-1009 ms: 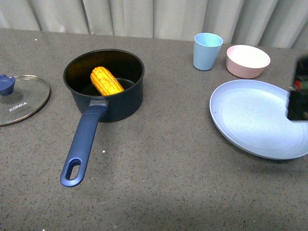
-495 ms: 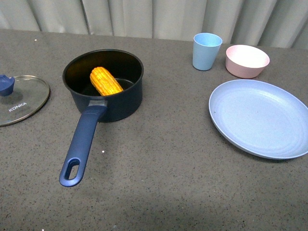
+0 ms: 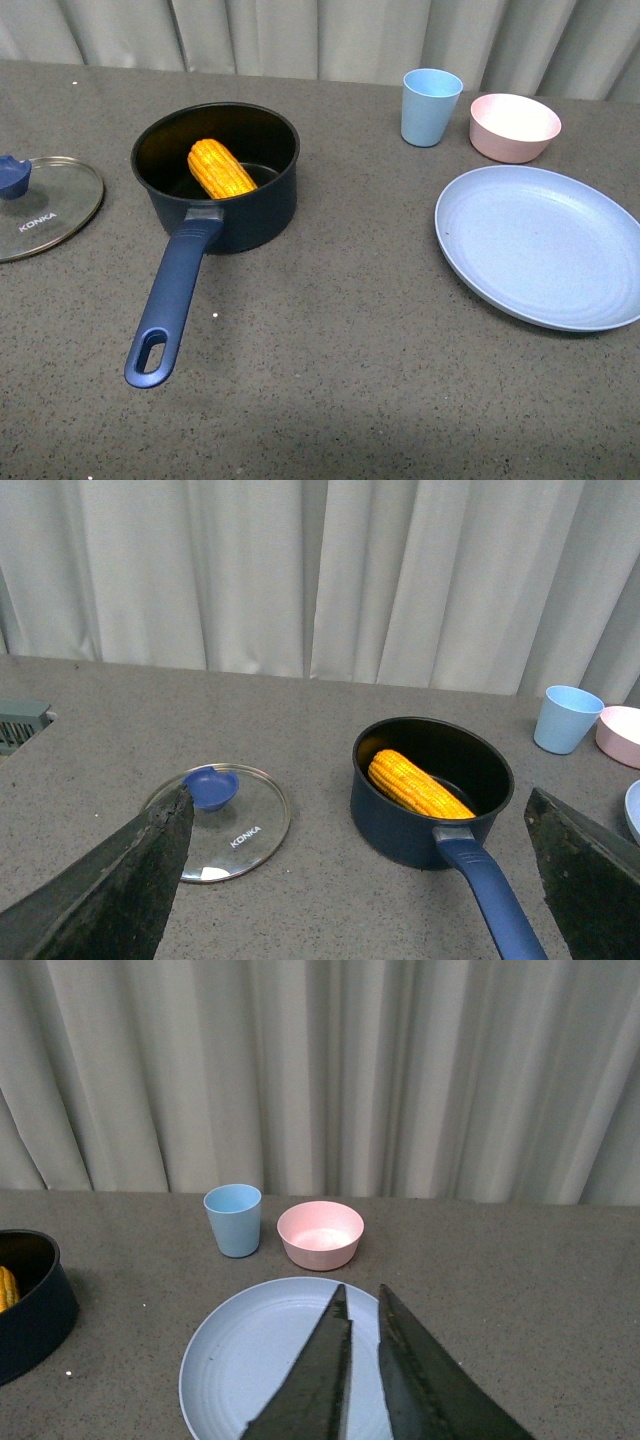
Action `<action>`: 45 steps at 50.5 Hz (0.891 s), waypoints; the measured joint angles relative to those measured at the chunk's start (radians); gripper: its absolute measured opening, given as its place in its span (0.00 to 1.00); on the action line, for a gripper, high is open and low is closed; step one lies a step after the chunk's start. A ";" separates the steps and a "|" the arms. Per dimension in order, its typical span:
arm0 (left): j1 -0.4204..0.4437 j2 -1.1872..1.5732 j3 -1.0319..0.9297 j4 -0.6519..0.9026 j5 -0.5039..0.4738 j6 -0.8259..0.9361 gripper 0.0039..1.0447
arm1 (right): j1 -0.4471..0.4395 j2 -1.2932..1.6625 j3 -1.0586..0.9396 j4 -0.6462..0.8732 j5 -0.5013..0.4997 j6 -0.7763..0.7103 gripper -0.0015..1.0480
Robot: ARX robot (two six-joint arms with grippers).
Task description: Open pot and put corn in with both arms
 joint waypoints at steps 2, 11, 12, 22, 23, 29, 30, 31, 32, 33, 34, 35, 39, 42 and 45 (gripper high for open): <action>0.000 0.000 0.000 0.000 0.000 0.000 0.94 | -0.013 -0.022 0.000 -0.020 -0.011 0.000 0.05; 0.000 0.000 0.000 0.000 0.000 0.000 0.94 | -0.106 -0.090 0.000 -0.091 -0.135 0.000 0.01; 0.000 0.000 0.000 0.000 0.000 0.000 0.94 | -0.123 -0.099 0.000 -0.099 -0.143 0.000 0.01; 0.000 0.000 0.000 0.000 0.000 0.000 0.94 | -0.158 -0.163 0.000 -0.159 -0.153 0.004 0.01; 0.000 0.000 0.000 0.000 0.000 0.000 0.94 | -0.158 -0.171 0.000 -0.167 -0.153 0.004 0.01; 0.000 0.000 0.000 0.000 0.000 0.000 0.94 | -0.159 -0.202 0.000 -0.198 -0.153 0.004 0.01; 0.000 0.000 0.000 0.000 0.000 0.000 0.94 | -0.159 -0.204 0.000 -0.200 -0.153 0.004 0.01; 0.000 0.000 0.000 0.000 0.000 0.000 0.94 | -0.159 -0.209 0.000 -0.204 -0.153 0.004 0.01; 0.000 0.000 0.000 0.000 0.000 0.000 0.94 | -0.159 -0.214 0.000 -0.209 -0.153 0.004 0.01; 0.000 0.000 0.000 0.000 0.000 0.000 0.94 | -0.159 -0.218 0.000 -0.213 -0.153 0.004 0.01; 0.000 0.000 0.000 0.000 0.000 0.000 0.94 | -0.159 -0.220 0.000 -0.216 -0.153 0.004 0.01; 0.000 0.000 0.000 0.000 0.000 0.000 0.94 | -0.159 -0.228 0.000 -0.224 -0.153 0.004 0.01; 0.000 0.000 0.000 0.000 0.000 0.000 0.94 | -0.159 -0.321 0.000 -0.351 -0.153 0.004 0.01; 0.000 0.000 0.000 0.000 0.000 0.000 0.94 | -0.159 -0.369 0.000 -0.388 -0.153 0.004 0.01; 0.000 0.000 0.000 0.000 0.000 0.000 0.94 | -0.159 -0.390 0.000 -0.389 -0.153 0.004 0.01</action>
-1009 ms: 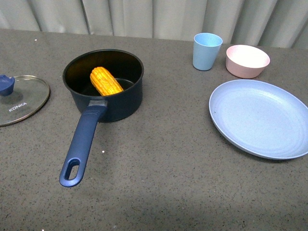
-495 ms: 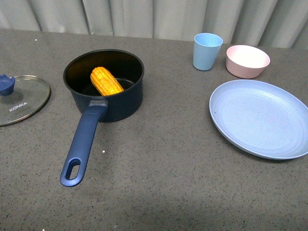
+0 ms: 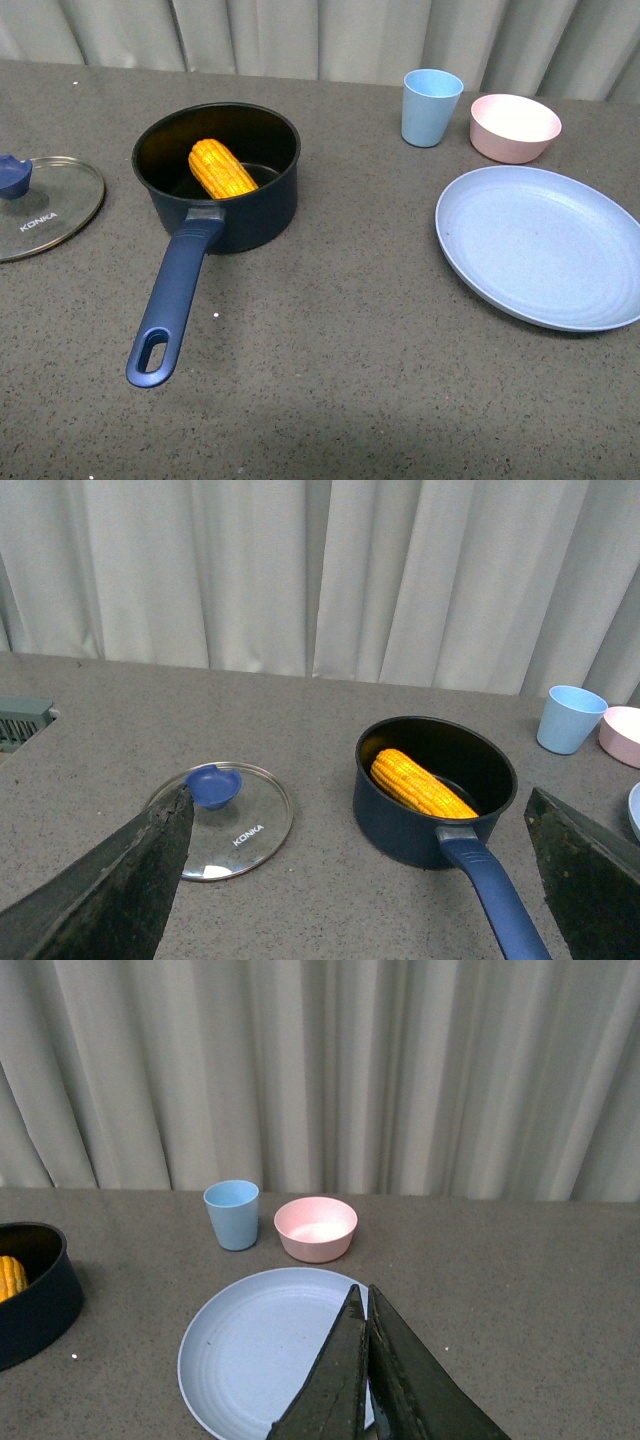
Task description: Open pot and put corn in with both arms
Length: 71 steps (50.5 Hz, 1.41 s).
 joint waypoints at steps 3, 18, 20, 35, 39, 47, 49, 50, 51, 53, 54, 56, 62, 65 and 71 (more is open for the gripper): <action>0.000 0.000 0.000 0.000 0.000 0.000 0.94 | 0.000 -0.001 0.000 -0.003 0.000 0.000 0.01; 0.000 0.000 0.000 0.000 0.000 0.000 0.94 | 0.000 -0.002 0.000 -0.004 0.000 0.000 0.31; 0.000 0.000 0.000 0.000 0.000 0.000 0.94 | 0.000 -0.002 0.000 -0.004 0.000 0.000 0.38; 0.000 0.000 0.000 0.000 0.000 0.000 0.94 | 0.000 -0.002 0.000 -0.004 0.000 0.002 0.93; 0.000 0.000 0.000 0.000 0.000 0.000 0.94 | 0.000 -0.002 0.000 -0.004 0.000 0.002 0.90; 0.000 0.000 0.000 0.000 0.000 0.000 0.94 | 0.000 -0.002 0.000 -0.004 0.000 0.003 0.91; 0.000 0.000 0.000 0.000 0.000 0.000 0.94 | 0.000 -0.002 0.000 -0.004 0.000 0.003 0.91; 0.000 0.000 0.000 0.000 0.000 0.000 0.94 | 0.000 -0.002 0.000 -0.004 0.000 0.003 0.91; 0.000 0.000 0.000 0.000 0.000 0.000 0.94 | 0.000 -0.002 0.000 -0.004 0.000 0.002 0.91; 0.000 0.000 0.000 0.000 0.000 0.000 0.94 | 0.000 -0.002 0.000 -0.004 0.000 0.002 0.91; 0.000 0.000 0.000 0.000 0.000 0.000 0.94 | 0.000 -0.002 0.000 -0.004 0.000 0.003 0.91; 0.000 0.000 0.000 0.000 0.000 0.000 0.94 | 0.000 -0.002 0.000 -0.004 0.000 0.003 0.91; 0.000 0.000 0.000 0.000 0.000 0.000 0.94 | 0.000 -0.002 0.000 -0.004 0.000 0.003 0.91; 0.000 0.000 0.000 0.000 0.000 0.000 0.94 | 0.000 -0.002 0.000 -0.004 0.000 0.003 0.91; 0.000 0.000 0.000 0.000 0.000 0.000 0.94 | 0.000 -0.002 0.000 -0.004 0.000 0.003 0.91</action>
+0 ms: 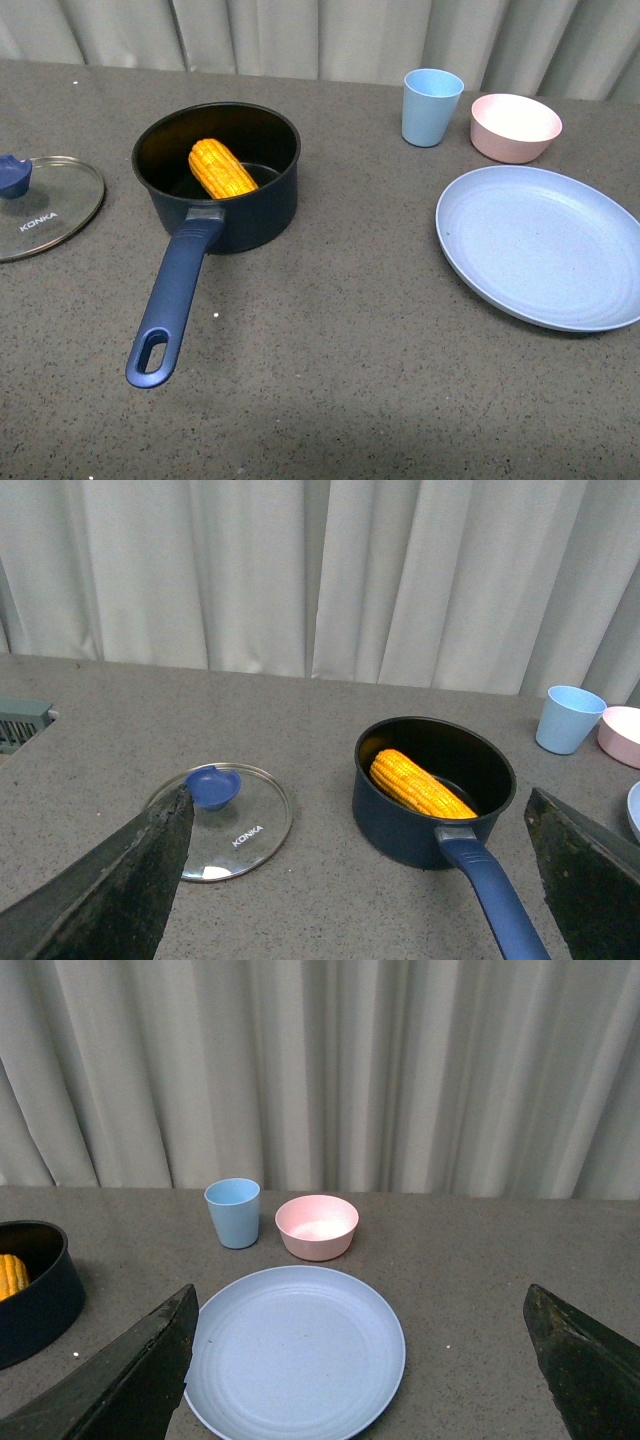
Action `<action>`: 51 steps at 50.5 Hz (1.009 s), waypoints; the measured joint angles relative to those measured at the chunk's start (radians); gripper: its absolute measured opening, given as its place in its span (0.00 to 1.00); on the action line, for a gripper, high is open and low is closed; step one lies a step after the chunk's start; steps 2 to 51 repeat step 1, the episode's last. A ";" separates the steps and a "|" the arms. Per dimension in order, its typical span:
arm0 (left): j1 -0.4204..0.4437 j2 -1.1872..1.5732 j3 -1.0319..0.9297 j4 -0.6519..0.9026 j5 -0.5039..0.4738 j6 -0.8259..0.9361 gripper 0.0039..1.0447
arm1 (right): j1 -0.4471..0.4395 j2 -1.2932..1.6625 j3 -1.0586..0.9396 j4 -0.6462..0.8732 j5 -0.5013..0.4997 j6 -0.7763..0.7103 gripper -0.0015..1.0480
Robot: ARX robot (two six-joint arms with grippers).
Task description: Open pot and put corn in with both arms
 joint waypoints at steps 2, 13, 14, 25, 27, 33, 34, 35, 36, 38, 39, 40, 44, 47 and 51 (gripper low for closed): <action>0.000 0.000 0.000 0.000 0.000 0.000 0.94 | 0.000 0.000 0.000 0.000 0.000 0.000 0.91; 0.000 0.000 0.000 0.000 0.000 0.000 0.94 | 0.000 0.000 0.000 0.000 0.000 0.000 0.91; 0.000 0.000 0.000 0.000 0.000 0.000 0.94 | 0.000 0.000 0.000 0.000 0.000 0.000 0.91; 0.000 0.000 0.000 0.000 0.000 0.000 0.94 | 0.000 0.000 0.000 0.000 0.000 0.000 0.91; 0.000 0.000 0.000 0.000 0.000 0.000 0.94 | 0.000 0.000 0.000 0.000 0.000 0.000 0.91; 0.000 0.000 0.000 0.000 0.000 0.000 0.94 | 0.000 0.000 0.000 0.000 0.000 0.000 0.91; 0.000 0.000 0.000 0.000 0.000 0.000 0.94 | 0.000 0.000 0.000 0.000 0.000 0.000 0.91; 0.000 0.000 0.000 0.000 0.000 0.000 0.94 | 0.000 0.000 0.000 0.000 0.000 0.000 0.91; 0.000 0.000 0.000 0.000 0.000 0.000 0.94 | 0.000 0.000 0.000 0.000 0.000 0.000 0.91; 0.000 0.000 0.000 0.000 0.000 0.000 0.94 | 0.000 0.000 0.000 0.000 0.000 0.000 0.91; 0.000 0.000 0.000 0.000 0.000 0.000 0.94 | 0.000 0.000 0.000 0.000 0.000 0.000 0.91; 0.000 0.000 0.000 0.000 0.000 0.000 0.94 | 0.000 0.000 0.000 0.000 0.000 0.000 0.91; 0.000 0.000 0.000 0.000 0.000 0.000 0.94 | 0.000 0.000 0.000 0.000 0.000 0.000 0.91; 0.000 0.000 0.000 0.000 0.000 0.000 0.94 | 0.000 0.000 0.000 0.000 0.000 0.000 0.91; 0.000 0.000 0.000 0.000 0.000 0.000 0.94 | 0.000 0.000 0.000 0.000 0.000 0.000 0.91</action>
